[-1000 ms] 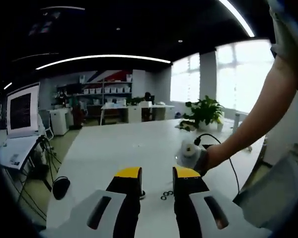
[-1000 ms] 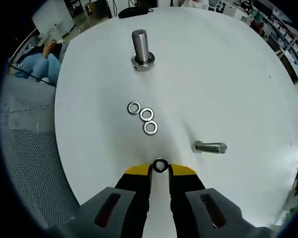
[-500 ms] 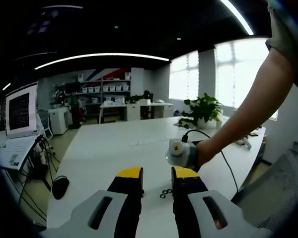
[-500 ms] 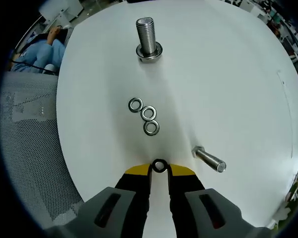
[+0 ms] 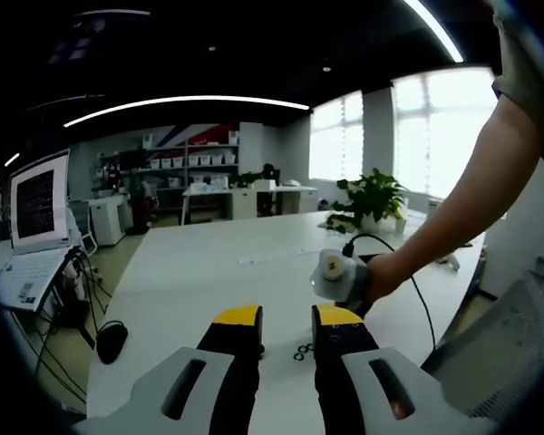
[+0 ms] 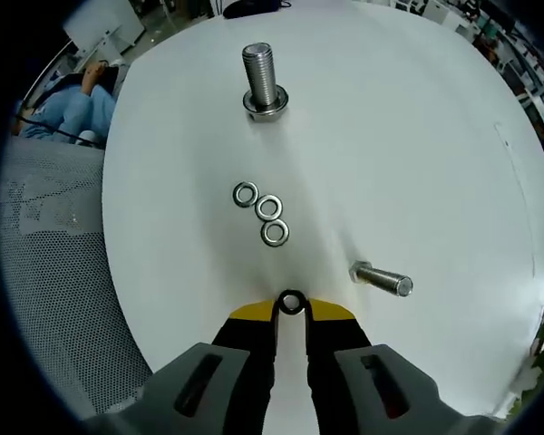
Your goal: Place the washer onto the threaded stud by aligning its center hole with the stud, sliding it down to the base, and recovering from edge contact or off-axis alignment until the washer reaches the visible bottom stop.
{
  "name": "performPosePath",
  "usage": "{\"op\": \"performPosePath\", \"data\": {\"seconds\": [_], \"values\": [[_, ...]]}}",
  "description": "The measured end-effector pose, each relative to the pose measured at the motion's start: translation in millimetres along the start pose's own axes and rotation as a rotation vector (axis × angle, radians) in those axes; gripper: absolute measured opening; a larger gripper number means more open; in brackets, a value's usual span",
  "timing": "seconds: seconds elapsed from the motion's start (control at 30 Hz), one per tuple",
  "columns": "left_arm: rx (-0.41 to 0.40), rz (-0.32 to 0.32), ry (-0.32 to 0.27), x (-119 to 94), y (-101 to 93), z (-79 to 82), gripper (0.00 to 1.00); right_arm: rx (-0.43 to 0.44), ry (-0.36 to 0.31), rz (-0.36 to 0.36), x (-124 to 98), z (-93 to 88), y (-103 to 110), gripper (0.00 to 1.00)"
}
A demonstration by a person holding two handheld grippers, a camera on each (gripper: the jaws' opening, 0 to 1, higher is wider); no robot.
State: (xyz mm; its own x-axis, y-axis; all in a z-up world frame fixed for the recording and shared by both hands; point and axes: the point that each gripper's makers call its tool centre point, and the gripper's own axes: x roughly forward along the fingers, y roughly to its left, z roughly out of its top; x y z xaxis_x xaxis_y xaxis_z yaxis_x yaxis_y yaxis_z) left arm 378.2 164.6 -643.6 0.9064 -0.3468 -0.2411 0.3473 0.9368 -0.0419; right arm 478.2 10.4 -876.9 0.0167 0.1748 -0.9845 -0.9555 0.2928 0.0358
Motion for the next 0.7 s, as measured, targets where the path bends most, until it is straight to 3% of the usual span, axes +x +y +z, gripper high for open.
{"op": "performPosePath", "data": {"seconds": [0.43, 0.7], "values": [[0.004, 0.008, -0.001, 0, 1.2, 1.1, 0.2, 0.076, -0.107, -0.037, -36, 3.9, -23, 0.13], [0.011, 0.009, 0.0, 0, 1.1, 1.5, 0.2, 0.079, -0.148, -0.051, -57, 10.9, -27, 0.13]]}}
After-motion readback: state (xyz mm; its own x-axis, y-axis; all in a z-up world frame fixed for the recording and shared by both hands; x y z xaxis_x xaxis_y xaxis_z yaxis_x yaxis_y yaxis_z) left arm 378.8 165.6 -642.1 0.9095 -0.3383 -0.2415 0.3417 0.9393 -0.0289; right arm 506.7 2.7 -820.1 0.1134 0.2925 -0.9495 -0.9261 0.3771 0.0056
